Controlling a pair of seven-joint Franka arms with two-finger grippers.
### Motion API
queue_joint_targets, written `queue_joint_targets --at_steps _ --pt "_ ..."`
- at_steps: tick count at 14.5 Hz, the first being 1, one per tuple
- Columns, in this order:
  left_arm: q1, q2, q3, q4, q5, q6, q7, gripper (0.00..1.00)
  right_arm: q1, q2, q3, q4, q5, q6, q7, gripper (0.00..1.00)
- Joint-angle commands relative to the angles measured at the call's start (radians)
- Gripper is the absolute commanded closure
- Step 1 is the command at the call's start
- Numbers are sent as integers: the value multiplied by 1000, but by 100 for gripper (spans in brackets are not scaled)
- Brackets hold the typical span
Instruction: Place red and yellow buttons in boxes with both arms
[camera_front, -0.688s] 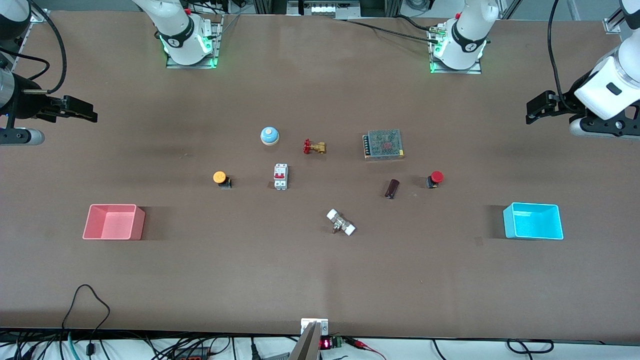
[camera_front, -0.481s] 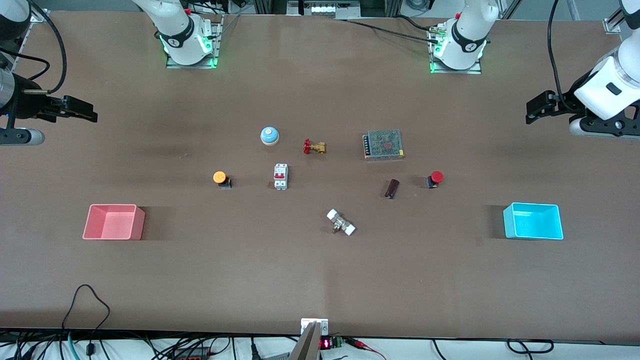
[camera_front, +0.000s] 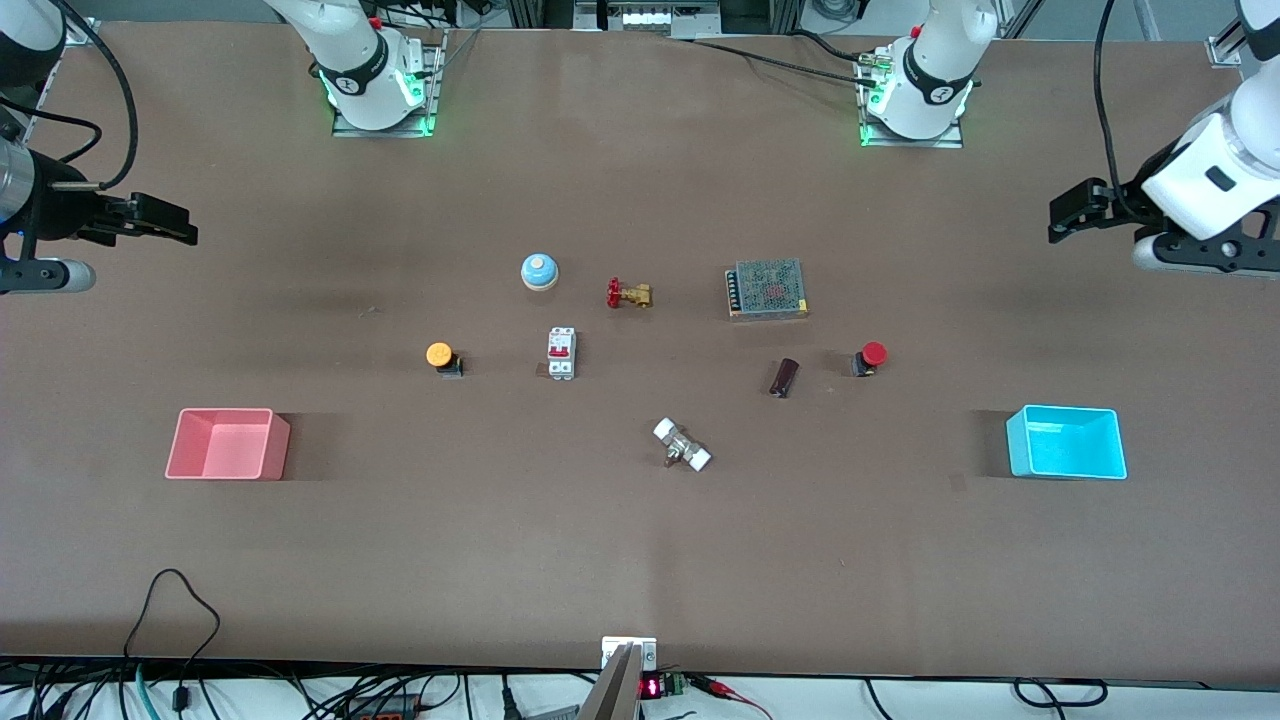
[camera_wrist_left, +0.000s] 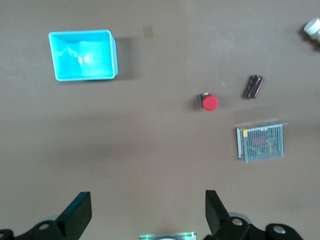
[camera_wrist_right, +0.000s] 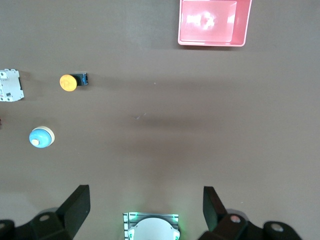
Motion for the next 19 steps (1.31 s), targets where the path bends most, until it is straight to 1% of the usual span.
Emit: queue_joint_targets --at_steps 1,3,4,6,8,10,11,13,15,17,18,19 --pt "-17 66 -24 29 0 -70 14 0 6 6 -5 -34 6 13 -19 0" --pt "-17 94 -41 25 -3 -70 -9 0 14 4 4 -84 4 69 -4 0" --pt "-17 127 -50 25 -17 -59 -50 0 17 4 26 -115 4 113 13 0" --pt "-18 193 -97 16 -17 28 -162 0 21 3 70 -181 2 216 103 0" --pt "-18 270 -116 10 -17 112 -235 0 21 4 133 -258 -17 336 172 0" --pt "-20 309 -127 -14 -14 200 -271 0 21 4 171 -350 -27 465 217 0" --pt "-44 321 -127 -48 -5 255 -273 0 27 4 182 -386 -27 520 229 0" --pt "-54 321 -125 -149 -3 390 -279 0 46 6 190 -462 -27 639 260 0" --pt "-58 319 -125 -270 -3 581 -303 0 78 23 190 -523 -36 738 274 0" --pt "-75 332 -124 -355 -1 752 -314 0 89 55 208 -548 -51 798 304 0" --pt "-75 347 -124 -381 0 815 -314 0 99 72 213 -552 -56 827 344 0" --pt "-78 361 -124 -398 -1 849 -314 0 119 93 211 -551 -77 845 376 0"
